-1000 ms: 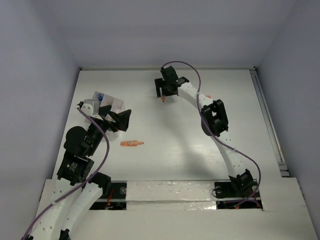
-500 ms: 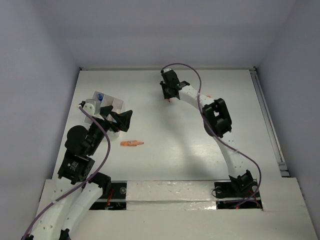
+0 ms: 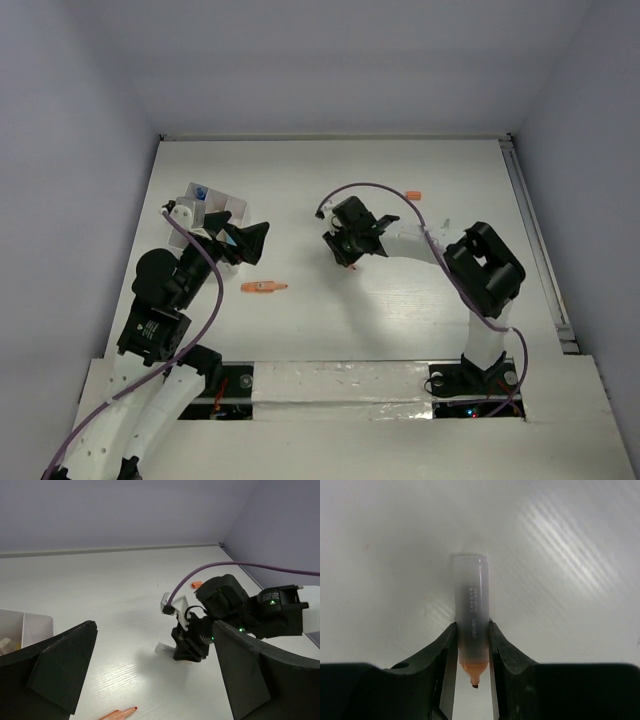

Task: Sort the stationery into containers
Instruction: Move the pen to the center of the board.

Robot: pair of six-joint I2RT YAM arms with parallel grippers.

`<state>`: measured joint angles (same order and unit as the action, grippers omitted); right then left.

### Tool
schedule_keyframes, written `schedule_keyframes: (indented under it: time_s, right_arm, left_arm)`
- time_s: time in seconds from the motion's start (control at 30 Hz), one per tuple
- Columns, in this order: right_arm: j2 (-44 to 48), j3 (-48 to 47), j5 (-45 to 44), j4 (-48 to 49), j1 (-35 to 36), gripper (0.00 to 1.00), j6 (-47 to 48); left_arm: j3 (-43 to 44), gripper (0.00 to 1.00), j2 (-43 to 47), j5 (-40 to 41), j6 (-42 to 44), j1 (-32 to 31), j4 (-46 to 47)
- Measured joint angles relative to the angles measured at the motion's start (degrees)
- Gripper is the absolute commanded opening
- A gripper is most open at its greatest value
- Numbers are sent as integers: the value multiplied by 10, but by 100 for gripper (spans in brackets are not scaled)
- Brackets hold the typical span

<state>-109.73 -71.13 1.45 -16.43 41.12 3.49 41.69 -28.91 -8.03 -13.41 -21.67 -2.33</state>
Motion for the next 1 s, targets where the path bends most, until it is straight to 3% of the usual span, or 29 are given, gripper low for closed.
schedule_keyframes:
  time_s: [0.03, 0.13, 0.3, 0.43, 0.67, 0.83, 1.0]
  right_arm:
    - [14, 19, 0, 3, 2, 54, 0]
    - [49, 65, -13, 11, 0, 77, 5]
    - [89, 94, -31, 15, -5, 93, 2]
    - [166, 134, -36, 30, 1, 95, -37]
    - [298, 282, 16, 108, 14, 96, -195]
    - [278, 339, 31, 130, 14, 97, -269]
    - [241, 325, 28, 191, 13, 98, -308]
  left_arm:
    - [0, 99, 0, -2, 0, 0, 0]
    - [0, 99, 0, -5, -2, 0, 0]
    - [0, 99, 0, -5, -2, 0, 0]
    - [0, 99, 0, -5, -2, 0, 0]
    - [0, 99, 0, -7, -2, 0, 0]
    - [0, 99, -2, -11, -2, 0, 0]
    - [0, 99, -2, -12, -4, 0, 0]
